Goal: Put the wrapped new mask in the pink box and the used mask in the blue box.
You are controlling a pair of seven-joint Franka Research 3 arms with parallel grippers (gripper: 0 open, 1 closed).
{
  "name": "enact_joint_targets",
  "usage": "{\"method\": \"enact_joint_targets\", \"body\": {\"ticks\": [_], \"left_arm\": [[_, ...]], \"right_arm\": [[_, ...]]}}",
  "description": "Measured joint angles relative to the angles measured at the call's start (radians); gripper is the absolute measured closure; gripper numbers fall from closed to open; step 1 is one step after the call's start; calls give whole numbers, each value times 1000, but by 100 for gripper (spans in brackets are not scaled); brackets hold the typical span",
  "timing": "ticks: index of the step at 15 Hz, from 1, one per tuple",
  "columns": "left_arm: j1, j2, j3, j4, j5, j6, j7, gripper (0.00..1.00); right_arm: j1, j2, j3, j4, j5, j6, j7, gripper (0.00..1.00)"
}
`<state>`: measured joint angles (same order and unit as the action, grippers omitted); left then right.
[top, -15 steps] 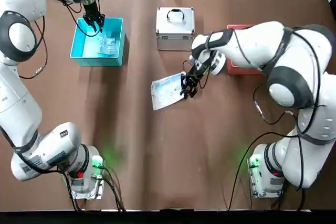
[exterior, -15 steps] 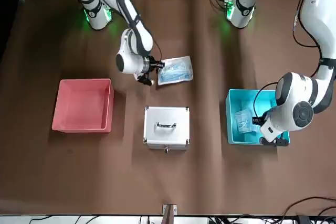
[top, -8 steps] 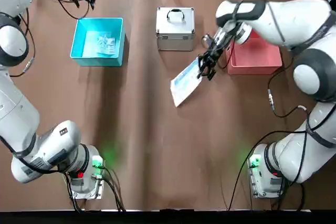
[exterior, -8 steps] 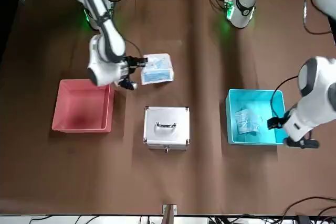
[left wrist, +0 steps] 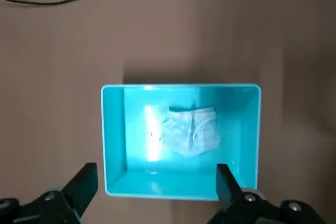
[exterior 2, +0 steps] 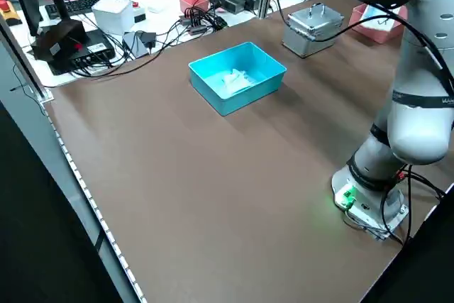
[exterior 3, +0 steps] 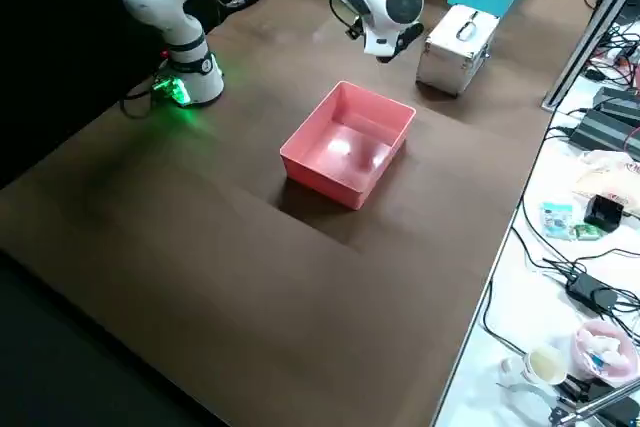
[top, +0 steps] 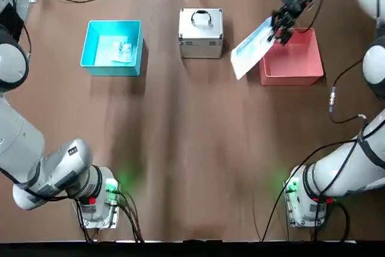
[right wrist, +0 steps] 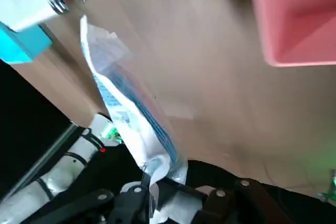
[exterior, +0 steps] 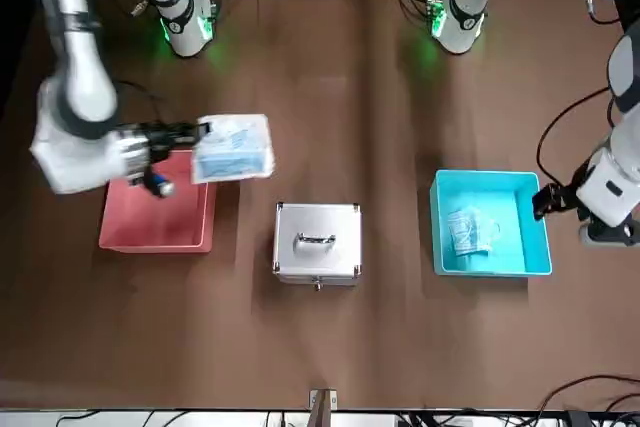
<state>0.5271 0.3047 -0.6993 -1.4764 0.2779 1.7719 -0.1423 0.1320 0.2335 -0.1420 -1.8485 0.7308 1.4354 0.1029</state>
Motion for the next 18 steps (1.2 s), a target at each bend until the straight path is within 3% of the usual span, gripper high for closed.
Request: {"method": "enact_joint_targets", "body": {"ticks": [4, 9, 13, 18], "left_arm": [[-1, -52, -16, 8, -62, -115, 0, 0], [4, -64, -14, 8, -125, -129, 0, 0], [31, -89, -13, 9, -167, -129, -2, 0], [51, -97, -2, 17, -176, -128, -8, 0]], "right_arm": [[-190, 32, 0, 105, -88, -66, -113, 98], [-343, 168, 0, 197, -152, -65, -300, 98], [-402, 280, 1, 237, -154, -65, -369, 98], [-402, 372, 11, 247, -154, -60, -375, 98]]}}
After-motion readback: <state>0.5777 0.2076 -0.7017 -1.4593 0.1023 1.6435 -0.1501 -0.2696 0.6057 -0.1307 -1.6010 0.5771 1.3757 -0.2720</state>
